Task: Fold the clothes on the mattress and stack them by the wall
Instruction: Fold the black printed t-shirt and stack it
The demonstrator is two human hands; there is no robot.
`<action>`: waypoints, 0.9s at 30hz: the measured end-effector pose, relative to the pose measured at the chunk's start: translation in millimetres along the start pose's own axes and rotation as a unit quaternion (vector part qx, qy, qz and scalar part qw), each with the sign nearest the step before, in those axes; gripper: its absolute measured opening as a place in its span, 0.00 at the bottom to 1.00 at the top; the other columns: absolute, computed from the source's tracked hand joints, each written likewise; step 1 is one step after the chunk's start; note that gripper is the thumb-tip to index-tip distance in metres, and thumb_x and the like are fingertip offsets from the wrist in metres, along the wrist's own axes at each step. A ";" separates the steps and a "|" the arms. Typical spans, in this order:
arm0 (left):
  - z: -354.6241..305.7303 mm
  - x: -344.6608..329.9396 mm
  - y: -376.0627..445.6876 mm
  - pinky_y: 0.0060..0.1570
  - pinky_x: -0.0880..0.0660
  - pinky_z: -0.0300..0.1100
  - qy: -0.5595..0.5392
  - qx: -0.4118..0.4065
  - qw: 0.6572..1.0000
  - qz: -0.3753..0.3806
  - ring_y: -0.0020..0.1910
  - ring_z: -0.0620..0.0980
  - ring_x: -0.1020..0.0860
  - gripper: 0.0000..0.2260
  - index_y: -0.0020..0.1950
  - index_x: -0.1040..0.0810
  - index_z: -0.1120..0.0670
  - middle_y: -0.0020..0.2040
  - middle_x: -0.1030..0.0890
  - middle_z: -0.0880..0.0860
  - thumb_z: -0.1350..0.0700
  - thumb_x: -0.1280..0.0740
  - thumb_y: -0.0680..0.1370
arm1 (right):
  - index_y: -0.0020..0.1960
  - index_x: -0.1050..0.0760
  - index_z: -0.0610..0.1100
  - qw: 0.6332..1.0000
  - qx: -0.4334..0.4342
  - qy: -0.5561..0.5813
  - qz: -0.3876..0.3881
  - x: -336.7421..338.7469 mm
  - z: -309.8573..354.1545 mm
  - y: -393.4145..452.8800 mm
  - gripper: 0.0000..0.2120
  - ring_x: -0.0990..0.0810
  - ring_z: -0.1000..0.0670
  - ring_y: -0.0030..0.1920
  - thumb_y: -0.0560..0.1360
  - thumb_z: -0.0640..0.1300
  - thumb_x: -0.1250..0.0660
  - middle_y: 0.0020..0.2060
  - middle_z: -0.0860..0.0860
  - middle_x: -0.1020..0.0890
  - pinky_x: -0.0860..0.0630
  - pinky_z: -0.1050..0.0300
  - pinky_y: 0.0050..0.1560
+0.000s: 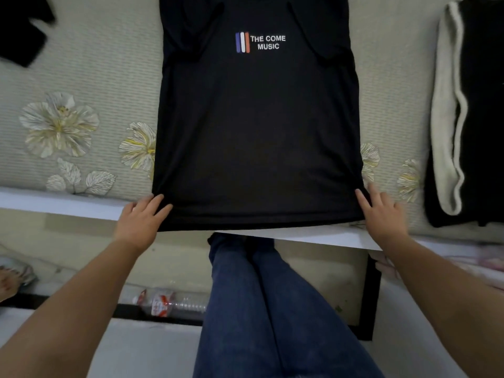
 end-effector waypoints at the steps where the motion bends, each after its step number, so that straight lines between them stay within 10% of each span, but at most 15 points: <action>1: -2.2 -5.1 2.4 0.67 0.46 0.47 0.029 0.005 0.999 0.026 0.75 0.52 0.51 0.25 0.75 0.48 0.50 0.76 0.51 0.54 0.61 0.47 0.79 | 0.75 0.59 0.47 1.000 0.007 -0.012 0.002 -0.6 3.5 1.3 0.30 0.42 0.45 0.71 0.79 0.40 0.48 0.75 0.44 0.55 0.32 0.53 0.59; 11: -30.3 -22.1 -10.6 0.71 0.55 0.57 0.131 0.030 0.988 0.071 0.74 0.59 0.62 0.27 0.75 0.56 0.55 0.74 0.63 0.61 0.55 0.48 0.80 | 0.74 0.65 0.41 0.999 0.033 -0.028 0.014 -11.5 30.3 -16.8 0.38 0.61 0.42 0.74 0.76 0.48 0.44 0.69 0.43 0.72 0.54 0.38 0.71; 16: -92.0 -11.6 -4.8 0.72 0.56 0.53 0.021 -0.035 0.999 0.035 0.75 0.57 0.59 0.24 0.75 0.52 0.55 0.76 0.59 0.59 0.57 0.49 0.80 | 0.63 0.26 0.50 0.965 0.196 -0.077 -0.157 31.4 95.5 -17.4 0.36 0.25 0.47 0.63 0.56 0.47 0.22 0.63 0.48 0.25 0.27 0.43 0.58; 22: -142.0 11.6 11.9 0.72 0.56 0.50 -0.065 -0.039 0.997 -0.013 0.75 0.56 0.60 0.28 0.75 0.57 0.56 0.76 0.58 0.58 0.58 0.46 0.79 | 0.72 0.64 0.46 0.951 0.257 -0.107 -0.136 20.1 126.8 5.8 0.32 0.52 0.42 0.74 0.78 0.40 0.45 0.72 0.50 0.60 0.49 0.38 0.70; 27: -159.5 10.7 24.7 0.72 0.56 0.51 -0.077 -0.040 0.996 0.001 0.75 0.56 0.60 0.30 0.75 0.59 0.57 0.76 0.59 0.57 0.50 0.46 0.80 | 0.72 0.69 0.42 0.953 0.294 0.006 -0.073 14.0 124.3 8.4 0.29 0.65 0.42 0.73 0.80 0.40 0.52 0.68 0.47 0.72 0.66 0.39 0.69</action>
Point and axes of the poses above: each hand's wrist, its own y-axis towards the middle knuckle, its own x-axis out of the back of the hand, z = x × y, the point moved 8 cm from there along y, towards the middle knuckle
